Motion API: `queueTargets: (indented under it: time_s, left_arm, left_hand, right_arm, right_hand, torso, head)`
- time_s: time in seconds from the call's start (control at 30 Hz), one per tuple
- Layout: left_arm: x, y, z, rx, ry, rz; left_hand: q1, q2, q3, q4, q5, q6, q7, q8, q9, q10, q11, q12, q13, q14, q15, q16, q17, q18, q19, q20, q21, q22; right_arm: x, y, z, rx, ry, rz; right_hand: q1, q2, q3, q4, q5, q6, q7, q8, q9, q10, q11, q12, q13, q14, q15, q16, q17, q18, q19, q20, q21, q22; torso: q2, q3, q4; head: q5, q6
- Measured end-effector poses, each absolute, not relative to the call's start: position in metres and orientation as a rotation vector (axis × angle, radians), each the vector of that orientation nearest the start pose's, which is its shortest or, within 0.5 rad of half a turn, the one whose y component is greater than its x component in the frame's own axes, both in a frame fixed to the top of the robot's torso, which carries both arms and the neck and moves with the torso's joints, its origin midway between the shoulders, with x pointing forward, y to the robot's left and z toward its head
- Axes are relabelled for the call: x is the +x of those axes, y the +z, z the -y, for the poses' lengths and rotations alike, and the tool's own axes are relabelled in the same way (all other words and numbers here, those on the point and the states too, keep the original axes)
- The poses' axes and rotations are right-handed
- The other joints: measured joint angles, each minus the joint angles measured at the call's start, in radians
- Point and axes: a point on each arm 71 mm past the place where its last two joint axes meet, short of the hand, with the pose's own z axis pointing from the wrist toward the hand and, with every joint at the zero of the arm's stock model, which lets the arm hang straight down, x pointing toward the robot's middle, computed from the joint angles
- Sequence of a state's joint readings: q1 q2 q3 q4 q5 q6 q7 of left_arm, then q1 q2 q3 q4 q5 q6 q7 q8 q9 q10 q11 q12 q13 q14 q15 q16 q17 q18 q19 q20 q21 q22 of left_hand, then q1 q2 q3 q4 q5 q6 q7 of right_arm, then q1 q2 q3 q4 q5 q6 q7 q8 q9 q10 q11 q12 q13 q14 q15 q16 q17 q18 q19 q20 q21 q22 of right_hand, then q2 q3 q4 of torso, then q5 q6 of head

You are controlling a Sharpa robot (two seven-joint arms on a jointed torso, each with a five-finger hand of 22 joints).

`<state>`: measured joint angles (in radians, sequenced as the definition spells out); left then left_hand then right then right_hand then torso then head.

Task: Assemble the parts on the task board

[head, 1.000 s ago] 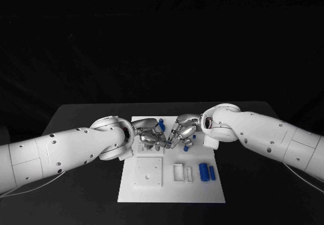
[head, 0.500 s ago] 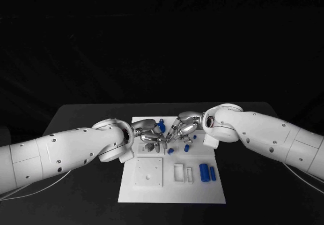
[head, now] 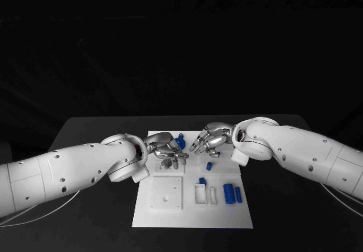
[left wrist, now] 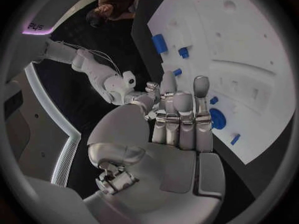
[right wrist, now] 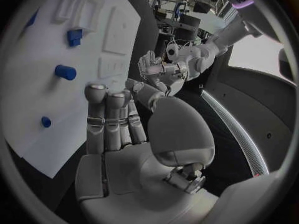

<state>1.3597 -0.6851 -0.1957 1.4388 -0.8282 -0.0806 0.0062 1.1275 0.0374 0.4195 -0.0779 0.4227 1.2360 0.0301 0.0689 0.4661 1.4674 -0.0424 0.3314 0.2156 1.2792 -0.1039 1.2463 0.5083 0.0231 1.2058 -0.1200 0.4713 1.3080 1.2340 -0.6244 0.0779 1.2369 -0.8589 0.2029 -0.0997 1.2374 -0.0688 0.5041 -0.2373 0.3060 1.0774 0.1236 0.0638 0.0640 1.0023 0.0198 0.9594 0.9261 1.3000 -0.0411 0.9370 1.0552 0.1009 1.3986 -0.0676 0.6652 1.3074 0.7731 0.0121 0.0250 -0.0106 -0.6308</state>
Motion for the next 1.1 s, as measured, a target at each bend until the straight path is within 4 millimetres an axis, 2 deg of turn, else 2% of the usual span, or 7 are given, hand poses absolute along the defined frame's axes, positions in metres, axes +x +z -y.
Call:
queueTargets:
  time_s: [0.2, 0.37, 0.57, 0.73, 0.8, 0.93, 1.1]
  left_arm:
    - [0.5, -0.181, -0.146, -0.139, -1.056, -1.994]
    - [0.501, -0.181, -0.149, -0.152, -1.052, -1.989]
    - [0.502, -0.18, -0.156, -0.18, -1.045, -1.978]
    - [0.502, -0.18, -0.161, -0.205, -1.044, -1.964]
    - [0.502, -0.179, -0.163, -0.215, -1.044, -1.956]
    - [0.503, -0.179, -0.168, -0.236, -1.045, -1.94]
    - [0.504, -0.178, -0.171, -0.257, -1.049, -1.922]
  left_hand:
    - [0.004, -0.009, 0.003, 0.003, -0.002, 0.0, 0.0, 0.0, 0.001, 0.001, 0.002, -0.002, 0.001, 0.0, 0.0, 0.0, 0.0, 0.0, 0.0, 0.0, 0.0, 0.0]
    - [0.009, -0.01, 0.008, 0.007, -0.034, -0.029, 0.011, 0.0, -0.016, 0.001, 0.002, -0.002, 0.001, 0.0, 0.0, 0.0, 0.0, 0.0, 0.0, 0.0, 0.0, 0.0]
    - [0.053, -0.031, -0.028, -0.025, -0.127, -0.075, 0.028, -0.002, -0.086, -0.034, 0.012, -0.029, -0.009, -0.001, 0.01, -0.008, -0.006, 0.0, 0.003, 0.005, -0.018, 0.0]
    - [0.088, -0.08, -0.087, 0.011, -0.219, -0.112, 0.024, -0.011, -0.167, -0.051, 0.022, -0.052, -0.028, -0.01, 0.017, -0.024, -0.015, 0.0, 0.006, 0.013, -0.042, 0.0]
    - [0.092, -0.098, -0.105, 0.028, -0.226, -0.104, 0.032, -0.008, -0.209, -0.06, 0.027, -0.06, -0.036, -0.01, 0.02, -0.035, -0.02, 0.0, 0.002, 0.017, -0.057, -0.005]
    - [0.099, -0.103, -0.127, 0.051, -0.226, -0.1, 0.036, -0.008, -0.263, -0.06, 0.027, -0.065, -0.048, -0.007, 0.022, -0.043, -0.023, 0.0, 0.009, 0.024, -0.079, -0.009]
    - [0.104, -0.109, -0.137, 0.061, -0.226, -0.098, 0.038, -0.008, -0.293, -0.066, 0.028, -0.067, -0.054, -0.007, 0.022, -0.043, -0.023, 0.0, 0.011, 0.026, -0.094, -0.007]
  right_arm:
    - [0.537, -0.173, 0.164, 0.246, 1.054, -2.106]
    - [0.534, -0.17, 0.168, 0.184, 1.015, -2.068]
    - [0.52, -0.166, 0.161, -0.05, 0.929, -1.96]
    - [0.506, -0.162, 0.151, -0.259, 0.863, -1.842]
    - [0.499, -0.161, 0.148, -0.342, 0.835, -1.793]
    - [0.486, -0.164, 0.142, -0.485, 0.788, -1.719]
    - [0.473, -0.169, 0.134, -0.631, 0.733, -1.65]
  right_hand:
    - [-0.006, -0.006, 0.003, -0.003, 0.027, 0.008, -0.007, 0.0, 0.0, 0.0, 0.0, 0.013, -0.006, 0.0, 0.0, 0.018, 0.004, 0.0, 0.0, 0.0, 0.03, 0.0]
    - [0.002, -0.014, -0.038, -0.017, 0.024, 0.032, -0.014, 0.0, 0.0, 0.01, -0.005, 0.033, -0.008, 0.024, -0.009, 0.045, 0.019, 0.0, 0.016, -0.003, 0.079, 0.0]
    - [0.049, -0.001, -0.118, -0.037, -0.039, 0.067, -0.027, 0.0, 0.0, 0.081, -0.013, 0.099, 0.045, 0.051, -0.018, 0.07, 0.037, 0.0, 0.031, -0.009, 0.149, 0.0]
    - [0.062, -0.012, -0.13, -0.041, -0.054, 0.073, -0.034, 0.0, 0.0, 0.115, -0.029, 0.121, 0.074, 0.07, -0.027, 0.083, 0.049, 0.0, 0.043, -0.014, 0.184, 0.0]
    - [0.066, -0.016, -0.13, -0.041, -0.065, 0.07, -0.042, 0.0, 0.0, 0.124, -0.038, 0.122, 0.078, 0.074, -0.03, 0.083, 0.052, 0.0, 0.047, -0.018, 0.187, 0.0]
    - [0.074, -0.024, -0.141, -0.044, -0.09, 0.066, -0.06, 0.0, 0.0, 0.136, -0.049, 0.122, 0.085, 0.079, -0.035, 0.083, 0.055, -0.01, 0.05, -0.022, 0.193, 0.0]
    - [0.084, -0.034, -0.152, -0.041, -0.118, 0.053, -0.079, 0.0, 0.0, 0.142, -0.056, 0.122, 0.088, 0.083, -0.039, 0.083, 0.055, -0.017, 0.048, -0.027, 0.193, 0.0]
  torso:
    - [0.0, -0.0006, 0.0007]
    - [0.0, -0.0015, 0.0016]
    - [0.0, -0.0014, 0.0014]
    - [0.0, -0.0018, 0.0017]
    - [0.0, -0.0018, 0.0018]
    - [-0.001, -0.0019, 0.0015]
    - [-0.001, -0.0019, -0.0001]
  head:
    - [-0.002, -0.002]
    - [-0.003, -0.003]
    - [-0.003, -0.004]
    - [-0.005, -0.008]
    - [-0.006, -0.009]
    - [-0.005, -0.012]
    - [-0.006, -0.014]
